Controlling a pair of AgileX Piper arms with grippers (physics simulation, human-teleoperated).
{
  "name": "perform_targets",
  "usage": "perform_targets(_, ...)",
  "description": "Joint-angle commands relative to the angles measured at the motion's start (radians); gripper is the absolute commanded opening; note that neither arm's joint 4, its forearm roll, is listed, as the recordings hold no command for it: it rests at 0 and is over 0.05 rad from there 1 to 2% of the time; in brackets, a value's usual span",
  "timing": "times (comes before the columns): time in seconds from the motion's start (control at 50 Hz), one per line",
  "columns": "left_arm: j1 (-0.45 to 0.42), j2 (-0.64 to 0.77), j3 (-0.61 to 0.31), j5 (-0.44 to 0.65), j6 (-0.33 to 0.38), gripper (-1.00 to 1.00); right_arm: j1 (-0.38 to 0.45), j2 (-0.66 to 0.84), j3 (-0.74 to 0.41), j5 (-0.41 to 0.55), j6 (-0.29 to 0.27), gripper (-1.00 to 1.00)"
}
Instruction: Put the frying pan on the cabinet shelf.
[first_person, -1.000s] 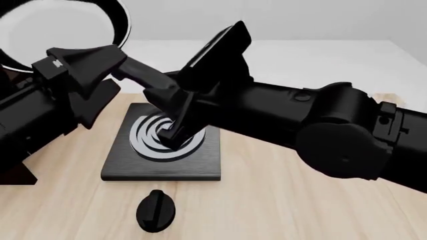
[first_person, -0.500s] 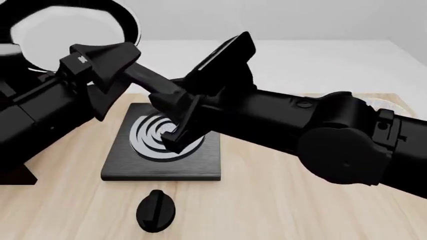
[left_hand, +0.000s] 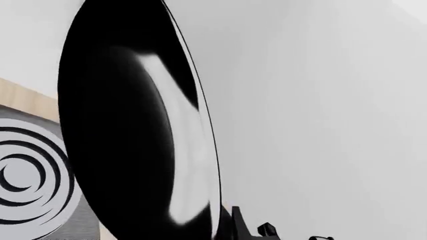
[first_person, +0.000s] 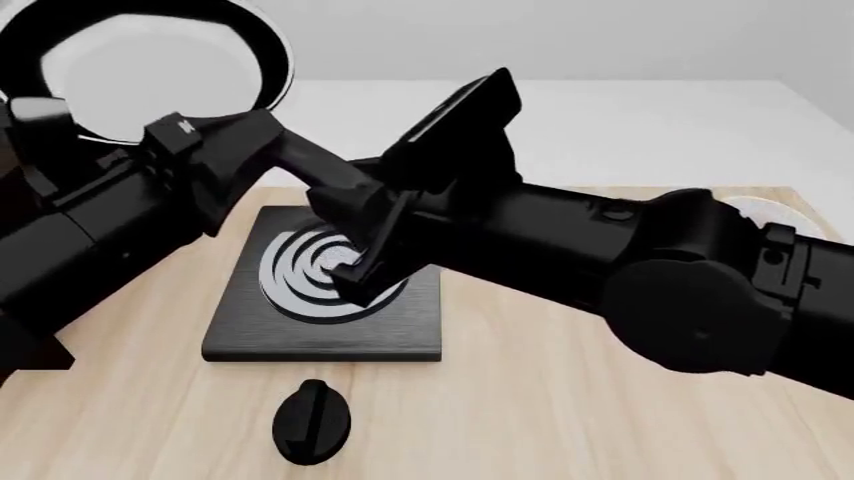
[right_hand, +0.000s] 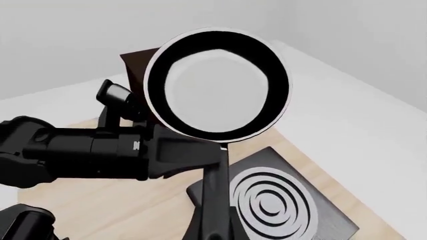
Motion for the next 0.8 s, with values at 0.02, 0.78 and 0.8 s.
perform_targets(0.02, -0.008, 0.016, 0.004, -0.009, -0.003, -1.00, 0.017, -0.019, -0.021, -0.013, 0.000, -1.00)
perform_targets(0.78, 0.008, 0.012, 0.010, -0.044, -0.003, -1.00, 0.000, -0.027, -0.018, -0.006, -0.004, 1.00)
perform_targets(0.8, 0.008, 0.012, 0.010, -0.042, -0.003, -1.00, 0.000, -0.029, -0.018, -0.004, -0.005, 1.00)
